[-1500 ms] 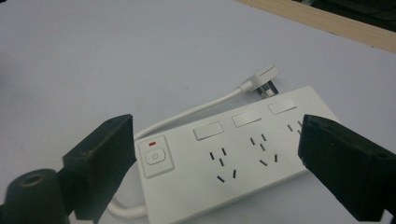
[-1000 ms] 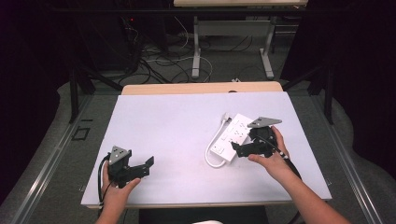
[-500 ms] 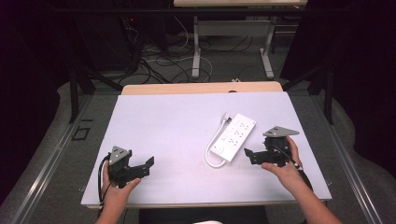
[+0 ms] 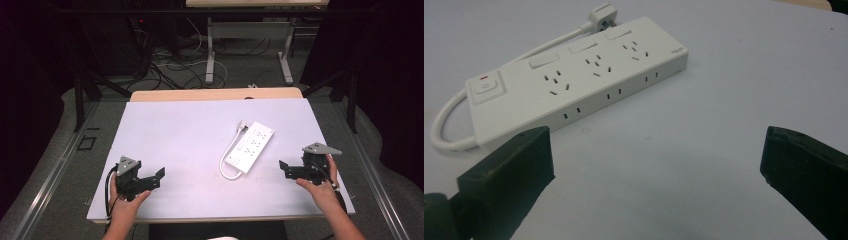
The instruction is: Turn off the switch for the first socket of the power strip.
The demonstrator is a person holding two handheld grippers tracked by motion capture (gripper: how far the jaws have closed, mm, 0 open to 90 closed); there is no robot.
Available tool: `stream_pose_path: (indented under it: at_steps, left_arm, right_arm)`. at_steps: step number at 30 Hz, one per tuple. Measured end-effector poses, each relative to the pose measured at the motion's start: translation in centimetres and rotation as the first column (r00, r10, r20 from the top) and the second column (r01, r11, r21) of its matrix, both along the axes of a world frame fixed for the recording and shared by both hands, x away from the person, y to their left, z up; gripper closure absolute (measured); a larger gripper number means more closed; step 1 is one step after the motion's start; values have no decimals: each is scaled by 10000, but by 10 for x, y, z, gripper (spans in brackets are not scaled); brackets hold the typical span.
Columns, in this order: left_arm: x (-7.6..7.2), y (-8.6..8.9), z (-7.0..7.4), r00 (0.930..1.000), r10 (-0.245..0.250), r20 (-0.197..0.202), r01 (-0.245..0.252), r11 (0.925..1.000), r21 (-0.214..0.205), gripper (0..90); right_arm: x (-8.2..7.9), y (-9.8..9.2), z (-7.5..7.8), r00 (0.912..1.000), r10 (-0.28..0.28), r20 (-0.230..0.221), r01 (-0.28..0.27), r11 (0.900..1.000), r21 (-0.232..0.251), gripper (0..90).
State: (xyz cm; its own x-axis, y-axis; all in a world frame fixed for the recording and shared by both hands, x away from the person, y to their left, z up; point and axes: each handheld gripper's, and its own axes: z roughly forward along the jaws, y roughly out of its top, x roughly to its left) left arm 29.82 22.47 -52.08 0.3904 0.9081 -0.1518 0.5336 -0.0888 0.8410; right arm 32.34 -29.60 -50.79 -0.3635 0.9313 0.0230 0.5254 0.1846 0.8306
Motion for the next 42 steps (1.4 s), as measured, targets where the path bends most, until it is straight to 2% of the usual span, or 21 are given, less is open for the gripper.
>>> stream_pose_path:
  at_steps: [10, 14, 21, 25, 28, 29, 30, 32, 42]
  left_arm:
    - [0, 0, 0, 10000, -39, 14, 39, 10000, -9, 72]
    - [0, -1, 0, 10000, -79, 6, 79, 10000, -1, 72]
    - [1, -1, 0, 9999, -126, -64, 126, 9999, 1, 72]
    - [2, -2, -1, 9999, -126, -87, 126, 9999, -42, 72]
    - [3, -2, -1, 9998, -164, -115, 164, 9999, -4, 73]
    - [3, -1, -1, 9998, -173, -122, 174, 9998, 11, 73]
    - [3, -2, -1, 9998, -171, -126, 171, 9999, 8, 73]
    - [3, -2, -2, 9998, -160, -146, 160, 9999, -19, 73]
    - [4, -2, -2, 9997, -142, -194, 140, 9999, -74, 73]
  right_arm:
    - [6, -26, -17, 9965, -830, -138, 835, 9953, 494, 17]
    - [7, -34, -24, 9928, -1196, -81, 1198, 9919, 419, 24]
    - [9, -46, -34, 9881, -1491, -377, 1505, 9879, 385, 33]
    - [10, -49, -38, 9823, -1790, -554, 1820, 9816, 568, 39]
    - [11, -53, -40, 9814, -1822, -599, 1856, 9810, 566, 46]
    - [10, -53, -41, 9780, -1988, -636, 2027, 9773, 616, 49]
    - [11, -54, -42, 9799, -1894, -622, 1931, 9794, 593, 50]
    - [11, -54, -43, 9773, -2009, -667, 2049, 9769, 605, 51]
    - [12, -52, -47, 9775, -1974, -741, 2015, 9781, 529, 51]
